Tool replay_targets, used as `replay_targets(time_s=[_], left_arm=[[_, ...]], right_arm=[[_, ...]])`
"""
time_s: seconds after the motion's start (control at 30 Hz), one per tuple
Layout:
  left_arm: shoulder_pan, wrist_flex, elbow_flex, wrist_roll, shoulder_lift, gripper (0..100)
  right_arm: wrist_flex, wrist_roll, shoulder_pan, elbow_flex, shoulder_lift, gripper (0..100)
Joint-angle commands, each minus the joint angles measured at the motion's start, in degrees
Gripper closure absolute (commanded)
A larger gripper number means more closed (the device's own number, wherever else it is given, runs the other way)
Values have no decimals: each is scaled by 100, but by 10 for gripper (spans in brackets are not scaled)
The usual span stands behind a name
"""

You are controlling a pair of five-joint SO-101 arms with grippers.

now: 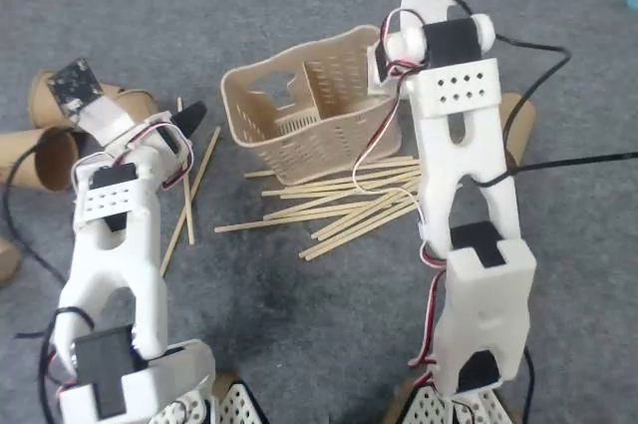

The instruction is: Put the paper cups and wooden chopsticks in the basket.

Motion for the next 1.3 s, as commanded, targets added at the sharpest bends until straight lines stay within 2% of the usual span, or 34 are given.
replay_targets(time_s=[0.0, 0.33, 0.7, 0.97, 1.27], left_arm=[[53, -132, -31, -88, -26, 618], [53, -132, -31, -97, -26, 618], [53, -123, -31, -97, -26, 618], [53, -123, -31, -97, -26, 618], [88, -132, -31, -97, -18, 618]], right_arm=[[4, -202, 84, -633, -66, 993], [-110, -1099, 101, -1442, 119, 992], [-163, -1064, 435, -1099, 1165, 992], [259, -589, 356, -1037, 1974, 991], [259, 440, 189, 387, 2018, 991]])
